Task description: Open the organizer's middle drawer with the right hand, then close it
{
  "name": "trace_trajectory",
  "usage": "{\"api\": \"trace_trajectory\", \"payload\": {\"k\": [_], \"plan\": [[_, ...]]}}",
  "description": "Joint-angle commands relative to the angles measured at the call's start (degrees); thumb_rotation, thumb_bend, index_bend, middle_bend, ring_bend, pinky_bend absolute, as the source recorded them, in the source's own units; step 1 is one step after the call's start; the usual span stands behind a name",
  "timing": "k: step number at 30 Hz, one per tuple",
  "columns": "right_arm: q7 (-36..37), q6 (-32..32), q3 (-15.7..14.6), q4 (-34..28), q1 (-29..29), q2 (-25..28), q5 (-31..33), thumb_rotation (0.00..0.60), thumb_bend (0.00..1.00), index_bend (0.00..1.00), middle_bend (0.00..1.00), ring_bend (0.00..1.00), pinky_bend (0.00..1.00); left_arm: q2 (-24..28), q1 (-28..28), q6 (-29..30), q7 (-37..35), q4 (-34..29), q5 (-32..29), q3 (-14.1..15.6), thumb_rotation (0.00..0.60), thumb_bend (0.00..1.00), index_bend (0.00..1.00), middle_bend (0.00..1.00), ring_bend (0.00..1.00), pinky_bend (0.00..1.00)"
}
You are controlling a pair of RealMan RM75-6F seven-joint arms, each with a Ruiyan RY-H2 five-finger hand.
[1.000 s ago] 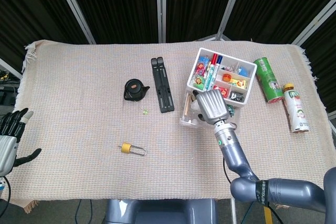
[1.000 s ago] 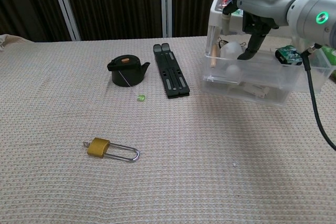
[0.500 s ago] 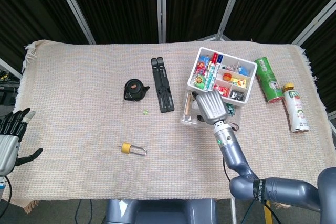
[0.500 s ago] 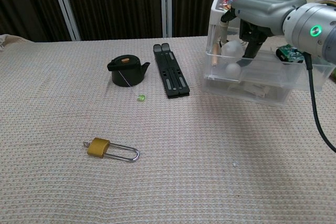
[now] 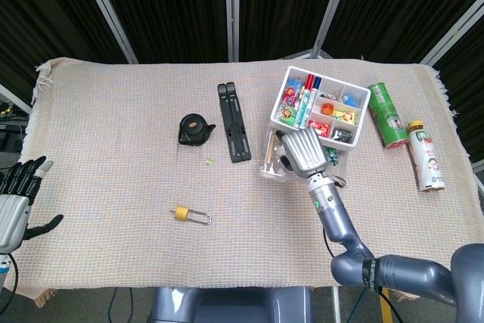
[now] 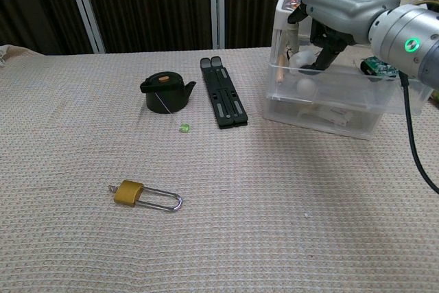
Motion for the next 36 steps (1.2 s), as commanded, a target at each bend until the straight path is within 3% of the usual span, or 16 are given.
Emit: {"api": "trace_trajectory", "payload": {"k": [1,15,25,36], "plan": [[0.27,-0.22,-0.06,0.4,-0.32,-0.15,-0.34,0.6,0.18,0.52,1.0,1.0,0.68,0.03,-0.01,0.03,-0.05,-0.06,0.06,0.03,0.6,0.2,0.0,0.0,0.0,0.0],[-3.47,-1.85,-0.52,0.78,-0.71,0.22,0.72,0.6,0.31,0.43,1.0,1.0,0.68,0.28,-0.07,-0.12,-0.08,-0.44,0.51,0.42,0.6,0.2,0.0,0.0,0.0,0.0],[-4.32,-0.83,-0.35,0.84,-1.19,-0.41,-0.31,0.6,0.34,0.6,1.0,1.0,0.68,0.45,-0.13,-0.23,-0.32,-0.69,0.72,0.61,0.6,0.2,0.0,0.0,0.0,0.0],[-4.03,0.38,-0.45,-1.11,-2.05,0.35,-3.21,0.6,0.34,0.61,1.0,1.0,0.68,0.45,-0.07,0.04,-0.2,-0.83,1.0,0.72,0.6,0.2,0.0,0.0,0.0,0.0]]}}
